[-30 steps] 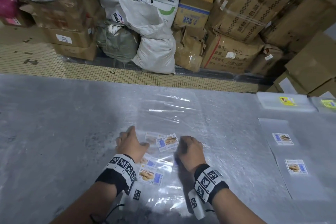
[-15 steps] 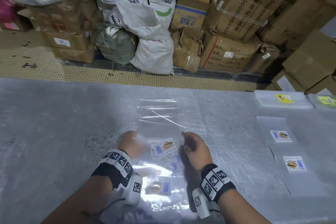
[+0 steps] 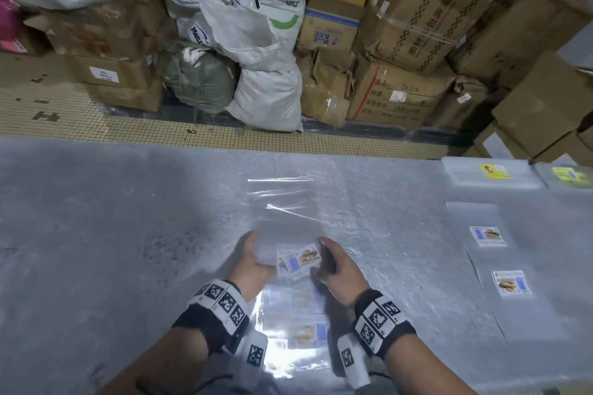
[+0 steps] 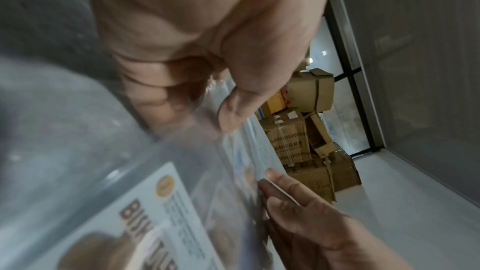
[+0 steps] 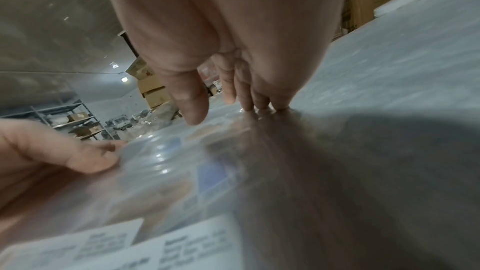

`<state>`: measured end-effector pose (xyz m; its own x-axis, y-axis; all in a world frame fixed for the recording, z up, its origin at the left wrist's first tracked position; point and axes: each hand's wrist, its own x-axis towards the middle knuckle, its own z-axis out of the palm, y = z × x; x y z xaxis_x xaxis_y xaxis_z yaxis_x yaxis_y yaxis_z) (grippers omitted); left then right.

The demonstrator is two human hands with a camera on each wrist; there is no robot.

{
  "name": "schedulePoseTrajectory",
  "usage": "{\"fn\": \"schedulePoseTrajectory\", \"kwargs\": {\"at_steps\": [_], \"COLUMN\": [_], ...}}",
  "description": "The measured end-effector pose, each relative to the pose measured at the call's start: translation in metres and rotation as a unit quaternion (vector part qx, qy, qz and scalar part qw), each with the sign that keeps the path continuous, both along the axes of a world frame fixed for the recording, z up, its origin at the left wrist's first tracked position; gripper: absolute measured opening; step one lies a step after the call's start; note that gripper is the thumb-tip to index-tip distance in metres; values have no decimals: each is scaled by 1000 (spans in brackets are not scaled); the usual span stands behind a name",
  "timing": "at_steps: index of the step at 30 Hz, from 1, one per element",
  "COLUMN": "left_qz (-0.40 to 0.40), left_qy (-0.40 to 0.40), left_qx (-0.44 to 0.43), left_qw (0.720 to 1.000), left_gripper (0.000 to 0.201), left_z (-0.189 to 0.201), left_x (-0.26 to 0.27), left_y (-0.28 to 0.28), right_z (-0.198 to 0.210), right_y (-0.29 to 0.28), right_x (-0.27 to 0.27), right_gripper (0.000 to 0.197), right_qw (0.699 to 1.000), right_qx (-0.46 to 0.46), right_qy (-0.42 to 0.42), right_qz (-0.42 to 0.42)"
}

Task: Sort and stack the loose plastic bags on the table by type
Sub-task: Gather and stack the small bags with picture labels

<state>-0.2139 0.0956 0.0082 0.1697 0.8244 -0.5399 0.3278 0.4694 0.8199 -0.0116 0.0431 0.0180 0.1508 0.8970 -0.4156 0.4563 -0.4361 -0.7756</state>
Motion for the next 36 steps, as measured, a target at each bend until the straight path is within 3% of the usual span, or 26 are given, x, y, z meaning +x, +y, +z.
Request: {"fn": "schedulePoseTrajectory", "kwargs": {"at_steps": [4, 6, 10, 14, 18, 22, 25, 28, 34, 36], "left_qz": [39, 52, 141, 211, 189, 108, 107, 137, 209, 252], "left_qy": [-21, -41, -66, -100, -44, 3, 10, -40, -102, -164], "left_qx": [-13, -23, -25, -39, -15, 44, 87, 94, 41, -4], "left_qw": [999, 998, 988, 972, 981, 993, 990, 985, 972, 954], "left_gripper": [96, 97, 87, 82, 67, 58, 53, 53, 65, 68], "left_z": [-9, -10, -2, -7, -5, -3, -3, -7, -3, 3], "left_x": [1, -2, -8, -9, -2, -3, -2, 5, 19, 22], "left_y": [1, 2, 2, 7, 5, -5, -15, -20, -24, -25], "right_z": [2, 0, -3, -6, -8, -14, -13, -10, -6, -7], "right_y": [0, 2, 6, 11, 13, 14, 13, 13, 16, 19], "right_x": [10, 14, 17, 15, 12, 13, 16, 19, 27, 29], "right_gripper": [58, 51, 40, 42, 40, 36, 30, 19, 25, 26], "right_qw": [1000, 999, 995, 991, 989, 988, 988, 993, 993, 996], "right_qx": [8, 25, 21, -24, -41, -47, -53, -55, -47, -34], "right_qy": [22, 28, 23, 72, 95, 106, 121, 103, 90, 64], "right_qz": [8, -29, -92, -112, -102, -97, -74, -18, 52, 49]}}
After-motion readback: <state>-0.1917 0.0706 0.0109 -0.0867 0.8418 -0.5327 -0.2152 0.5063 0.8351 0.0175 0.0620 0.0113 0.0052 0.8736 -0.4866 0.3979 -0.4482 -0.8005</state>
